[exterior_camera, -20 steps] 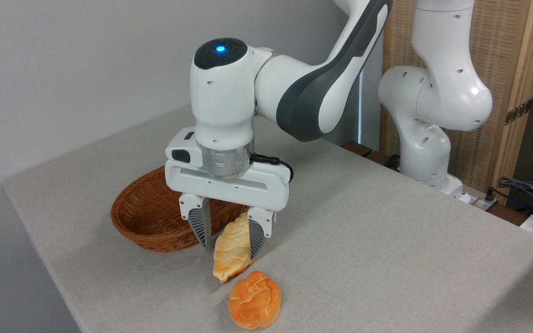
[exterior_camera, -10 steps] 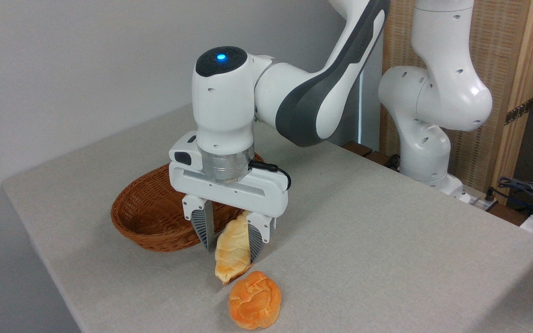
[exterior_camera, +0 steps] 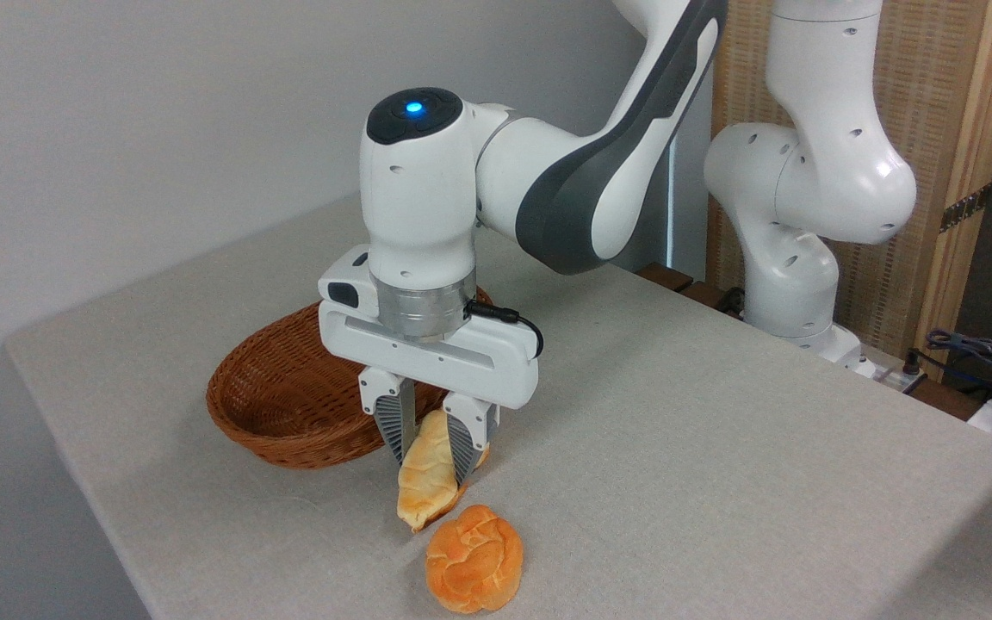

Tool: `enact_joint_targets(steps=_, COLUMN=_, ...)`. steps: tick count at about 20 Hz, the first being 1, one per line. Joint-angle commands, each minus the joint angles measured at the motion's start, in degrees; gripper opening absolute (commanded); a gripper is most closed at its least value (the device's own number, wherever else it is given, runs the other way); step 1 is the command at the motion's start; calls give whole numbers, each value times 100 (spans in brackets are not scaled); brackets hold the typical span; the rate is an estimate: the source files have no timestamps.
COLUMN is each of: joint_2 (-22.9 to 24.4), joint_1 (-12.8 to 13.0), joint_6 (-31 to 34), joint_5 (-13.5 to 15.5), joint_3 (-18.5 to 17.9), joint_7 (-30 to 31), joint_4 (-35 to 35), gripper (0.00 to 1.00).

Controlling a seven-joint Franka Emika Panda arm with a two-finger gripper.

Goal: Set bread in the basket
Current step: 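Close the gripper on the pale bread roll and lift it, then carry the held roll over the basket and lower it inside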

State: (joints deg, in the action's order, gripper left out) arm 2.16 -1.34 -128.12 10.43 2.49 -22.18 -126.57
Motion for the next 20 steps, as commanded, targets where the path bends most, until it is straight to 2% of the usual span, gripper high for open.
enact_joint_targets(steps=1, joint_2=39, joint_1=11, joint_6=-82, joint_5=3, joint_3=-29, joint_7=-155, joint_4=-61, gripper=43)
enact_joint_targets(steps=3, joint_2=135, joint_1=-16, joint_6=258, joint_5=3, joint_3=-108, joint_7=-391, joint_4=131, gripper=43)
enact_joint_targets(steps=5, joint_2=206, joint_1=-16, joint_6=1039, joint_5=-15, joint_3=-371, joint_7=-890, joint_4=579, gripper=50)
enact_joint_targets(steps=9, joint_2=241, joint_1=-60, joint_6=1920, joint_5=-340, joint_3=-548, joint_7=-1551, joint_4=1624, gripper=52)
enact_joint_targets(steps=12, joint_2=259, joint_1=-42, joint_6=2054, joint_5=-305, joint_3=-461, joint_7=-1807, joint_4=1890, gripper=56)
enact_joint_targets(steps=13, joint_2=259, joint_1=-16, joint_6=2063, joint_5=-261, joint_3=-312, joint_7=-1799, joint_4=1995, gripper=56)
enact_joint_targets(steps=17, joint_2=23, joint_1=-7, joint_6=1923, joint_5=-226, joint_3=917, joint_7=-1772, joint_4=2023, gripper=57)
enact_joint_targets(steps=19, joint_2=-83, joint_1=-7, joint_6=1704, joint_5=-200, joint_3=1147, joint_7=-1720, joint_4=2023, gripper=65)
enact_joint_targets(steps=20, joint_2=-127, joint_1=-7, joint_6=1624, joint_5=-191, joint_3=1218, joint_7=-1693, joint_4=2023, gripper=66)
